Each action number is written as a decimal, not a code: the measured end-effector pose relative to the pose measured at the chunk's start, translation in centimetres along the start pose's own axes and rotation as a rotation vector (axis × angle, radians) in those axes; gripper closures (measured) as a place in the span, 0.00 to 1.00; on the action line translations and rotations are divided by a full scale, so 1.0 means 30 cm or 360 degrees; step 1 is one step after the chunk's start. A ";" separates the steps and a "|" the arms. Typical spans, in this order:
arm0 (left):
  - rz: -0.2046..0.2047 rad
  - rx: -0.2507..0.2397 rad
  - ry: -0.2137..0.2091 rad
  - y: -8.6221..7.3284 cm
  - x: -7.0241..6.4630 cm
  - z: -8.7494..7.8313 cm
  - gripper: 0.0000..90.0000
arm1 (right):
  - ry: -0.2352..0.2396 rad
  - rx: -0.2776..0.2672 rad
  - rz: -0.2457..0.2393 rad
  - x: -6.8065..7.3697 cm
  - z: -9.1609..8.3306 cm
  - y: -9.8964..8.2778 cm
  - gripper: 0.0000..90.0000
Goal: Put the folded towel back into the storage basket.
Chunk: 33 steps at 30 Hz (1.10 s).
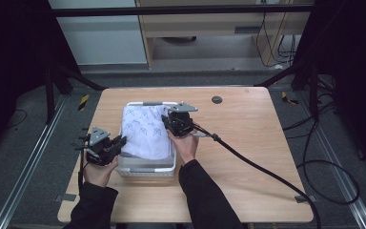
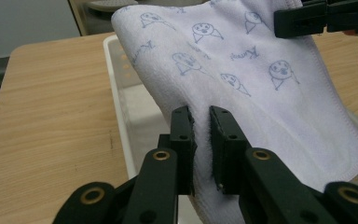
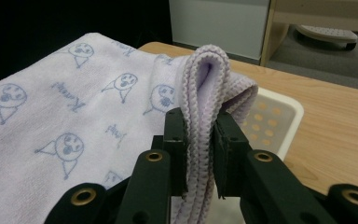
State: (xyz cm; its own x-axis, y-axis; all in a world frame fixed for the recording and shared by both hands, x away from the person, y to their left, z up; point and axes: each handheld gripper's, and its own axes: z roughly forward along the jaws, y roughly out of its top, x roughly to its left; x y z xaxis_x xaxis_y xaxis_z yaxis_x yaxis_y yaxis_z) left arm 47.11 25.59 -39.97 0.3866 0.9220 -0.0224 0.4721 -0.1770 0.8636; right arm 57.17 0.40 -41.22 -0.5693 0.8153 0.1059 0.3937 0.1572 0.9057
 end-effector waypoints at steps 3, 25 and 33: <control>0.0001 0.0026 0.0012 -0.010 0.007 0.012 0.88 | -0.0008 0.0021 -0.0010 0.000 0.015 -0.014 0.86; -0.0017 0.0122 0.0122 -0.039 0.031 0.083 0.75 | -0.0151 0.0040 -0.0129 -0.006 0.064 -0.062 0.61; -0.0026 0.0069 0.0094 -0.028 0.020 0.047 0.66 | -0.0132 -0.0036 -0.0157 -0.021 -0.012 -0.025 0.51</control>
State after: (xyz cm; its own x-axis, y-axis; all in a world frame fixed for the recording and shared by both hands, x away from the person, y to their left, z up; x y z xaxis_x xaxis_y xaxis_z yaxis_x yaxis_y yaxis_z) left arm 48.06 25.81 -41.41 0.3321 0.9432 -0.0054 0.5122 -0.1756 0.8407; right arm 56.98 -0.43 -41.82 -0.5423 0.8400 -0.0179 0.3217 0.2272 0.9192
